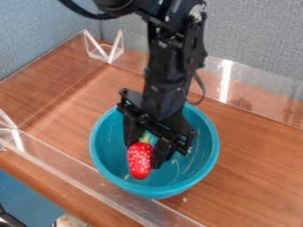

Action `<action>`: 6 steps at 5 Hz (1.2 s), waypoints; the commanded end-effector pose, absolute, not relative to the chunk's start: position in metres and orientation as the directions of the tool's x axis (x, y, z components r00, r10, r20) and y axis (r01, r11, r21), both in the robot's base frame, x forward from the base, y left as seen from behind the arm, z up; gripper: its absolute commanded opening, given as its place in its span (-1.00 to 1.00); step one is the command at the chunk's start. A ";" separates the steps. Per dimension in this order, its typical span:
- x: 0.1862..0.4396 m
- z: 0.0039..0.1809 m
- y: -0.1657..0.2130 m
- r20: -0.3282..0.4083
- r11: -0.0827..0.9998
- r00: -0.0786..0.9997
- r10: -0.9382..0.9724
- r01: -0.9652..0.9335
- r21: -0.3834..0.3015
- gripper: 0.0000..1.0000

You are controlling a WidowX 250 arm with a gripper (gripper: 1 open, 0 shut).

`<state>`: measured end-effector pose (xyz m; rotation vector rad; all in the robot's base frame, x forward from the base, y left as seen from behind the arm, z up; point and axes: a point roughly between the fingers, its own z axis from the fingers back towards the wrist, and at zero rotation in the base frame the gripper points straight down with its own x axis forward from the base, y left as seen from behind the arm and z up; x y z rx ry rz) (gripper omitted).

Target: Remove the strawberry from inside the blue bowl and put it on the table

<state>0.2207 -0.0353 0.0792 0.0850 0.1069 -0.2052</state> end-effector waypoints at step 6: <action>0.287 0.143 0.063 0.030 0.985 0.994 -0.102 0.097 0.146 -1.00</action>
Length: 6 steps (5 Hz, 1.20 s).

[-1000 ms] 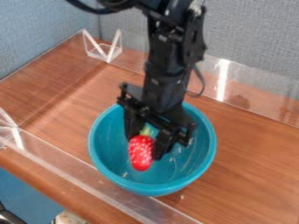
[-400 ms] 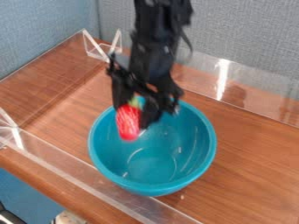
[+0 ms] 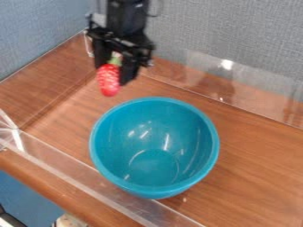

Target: Remove the strawberry from inside the blue bowl and put it on the table

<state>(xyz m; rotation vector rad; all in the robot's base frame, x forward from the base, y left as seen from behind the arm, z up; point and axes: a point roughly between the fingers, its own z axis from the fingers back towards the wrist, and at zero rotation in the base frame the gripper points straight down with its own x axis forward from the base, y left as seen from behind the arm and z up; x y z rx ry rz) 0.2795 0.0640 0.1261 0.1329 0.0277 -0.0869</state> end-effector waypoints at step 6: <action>0.363 0.062 0.144 -0.030 0.987 0.999 0.033 -0.028 0.160 -1.00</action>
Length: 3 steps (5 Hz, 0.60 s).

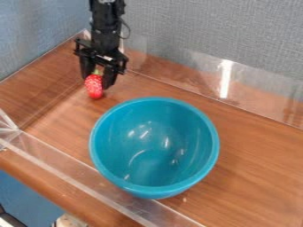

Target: Remove the strawberry from inside the blue bowl and put it on the table

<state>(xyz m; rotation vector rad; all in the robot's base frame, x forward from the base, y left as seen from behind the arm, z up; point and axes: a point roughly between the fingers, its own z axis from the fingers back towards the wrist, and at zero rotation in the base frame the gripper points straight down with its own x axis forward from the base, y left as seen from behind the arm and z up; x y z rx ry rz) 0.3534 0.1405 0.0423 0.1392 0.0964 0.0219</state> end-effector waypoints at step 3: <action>0.363 0.051 0.167 -0.034 0.975 0.986 0.164 -0.157 0.156 -1.00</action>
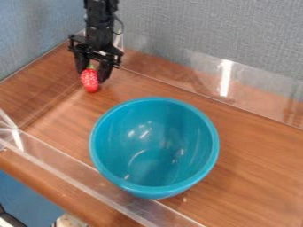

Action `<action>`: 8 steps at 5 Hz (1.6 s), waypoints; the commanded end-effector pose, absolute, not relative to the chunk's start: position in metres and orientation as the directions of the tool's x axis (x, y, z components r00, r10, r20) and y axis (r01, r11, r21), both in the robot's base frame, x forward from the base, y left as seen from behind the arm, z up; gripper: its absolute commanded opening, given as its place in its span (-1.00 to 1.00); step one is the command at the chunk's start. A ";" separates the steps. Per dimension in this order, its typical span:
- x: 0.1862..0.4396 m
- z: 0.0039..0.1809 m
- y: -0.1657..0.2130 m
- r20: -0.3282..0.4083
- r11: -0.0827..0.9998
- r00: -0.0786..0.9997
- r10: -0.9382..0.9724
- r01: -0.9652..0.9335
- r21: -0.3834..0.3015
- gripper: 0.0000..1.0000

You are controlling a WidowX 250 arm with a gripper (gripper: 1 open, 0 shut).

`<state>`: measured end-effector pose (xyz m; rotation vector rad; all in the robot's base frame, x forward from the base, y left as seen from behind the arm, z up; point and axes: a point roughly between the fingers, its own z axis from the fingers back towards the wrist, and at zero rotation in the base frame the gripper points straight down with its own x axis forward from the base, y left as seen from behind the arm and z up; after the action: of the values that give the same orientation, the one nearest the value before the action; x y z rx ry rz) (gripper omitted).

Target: Remove the strawberry from inside the blue bowl and put it on the table

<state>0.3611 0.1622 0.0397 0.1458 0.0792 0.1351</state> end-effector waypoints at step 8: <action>0.347 0.034 0.163 -0.039 0.981 0.991 0.129 -0.122 0.148 -1.00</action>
<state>0.3501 0.1543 0.0329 0.1437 0.0597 0.1120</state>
